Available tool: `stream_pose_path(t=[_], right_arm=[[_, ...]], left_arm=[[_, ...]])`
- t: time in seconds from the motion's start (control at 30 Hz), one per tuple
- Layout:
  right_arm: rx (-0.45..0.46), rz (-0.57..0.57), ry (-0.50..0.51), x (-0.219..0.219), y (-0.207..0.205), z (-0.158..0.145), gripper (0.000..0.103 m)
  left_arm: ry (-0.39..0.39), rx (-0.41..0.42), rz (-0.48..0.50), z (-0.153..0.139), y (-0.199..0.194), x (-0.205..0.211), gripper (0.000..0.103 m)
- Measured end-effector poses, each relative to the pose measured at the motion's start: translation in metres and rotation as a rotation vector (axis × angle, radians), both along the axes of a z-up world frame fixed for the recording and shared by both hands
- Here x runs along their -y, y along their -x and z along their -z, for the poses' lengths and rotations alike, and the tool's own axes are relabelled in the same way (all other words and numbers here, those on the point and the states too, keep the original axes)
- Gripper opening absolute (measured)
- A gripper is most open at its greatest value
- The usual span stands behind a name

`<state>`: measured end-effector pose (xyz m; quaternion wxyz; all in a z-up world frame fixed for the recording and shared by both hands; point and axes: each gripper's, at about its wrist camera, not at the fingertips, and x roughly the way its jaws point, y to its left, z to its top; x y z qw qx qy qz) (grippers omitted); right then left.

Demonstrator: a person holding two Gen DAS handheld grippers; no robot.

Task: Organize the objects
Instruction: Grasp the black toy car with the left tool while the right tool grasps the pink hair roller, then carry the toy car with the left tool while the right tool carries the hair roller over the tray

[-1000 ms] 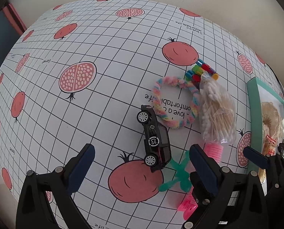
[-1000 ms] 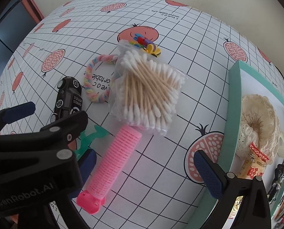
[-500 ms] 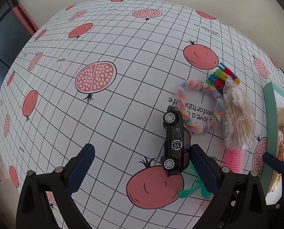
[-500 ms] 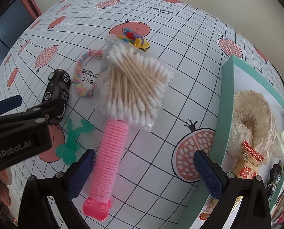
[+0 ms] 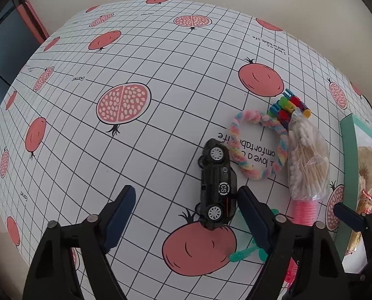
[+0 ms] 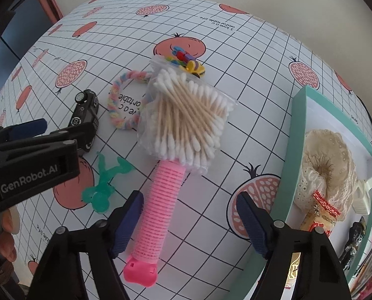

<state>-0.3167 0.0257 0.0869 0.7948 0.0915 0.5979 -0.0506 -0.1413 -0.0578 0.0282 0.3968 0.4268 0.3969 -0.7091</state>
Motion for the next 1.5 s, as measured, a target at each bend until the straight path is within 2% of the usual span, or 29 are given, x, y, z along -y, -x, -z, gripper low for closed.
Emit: stream_pose_path(t=[0.23,0.4,0.7,1.07,1.3,1.37,1.5], right_arm=[[0.0,-0.004,-0.017,0.004,0.002,-0.002,0.056],[0.001,0.004,-0.028,0.01,0.003,-0.003,0.047],[0.008,-0.008,-0.065,0.023,0.008,-0.008,0.028],[0.016,-0.023,-0.079,0.022,0.027,-0.016,0.027],[0.058,-0.037,-0.086,0.032,0.035,-0.039,0.027],[0.074,-0.035,-0.088,0.036,0.039,-0.047,0.027],[0.102,-0.025,-0.094,0.021,0.039,-0.055,0.027]], left_arm=[[-0.013,-0.012,0.021,0.003,0.004,-0.001,0.064],[-0.015,-0.026,0.015,0.003,0.004,0.0,0.056],[-0.017,-0.039,0.007,0.002,0.003,0.001,0.029],[-0.024,-0.031,-0.026,0.002,-0.001,0.004,0.029],[-0.009,-0.04,-0.057,-0.005,-0.008,0.008,0.029],[-0.002,-0.045,-0.067,-0.013,-0.003,-0.002,0.029],[0.014,-0.054,-0.081,-0.02,-0.007,0.001,0.029]])
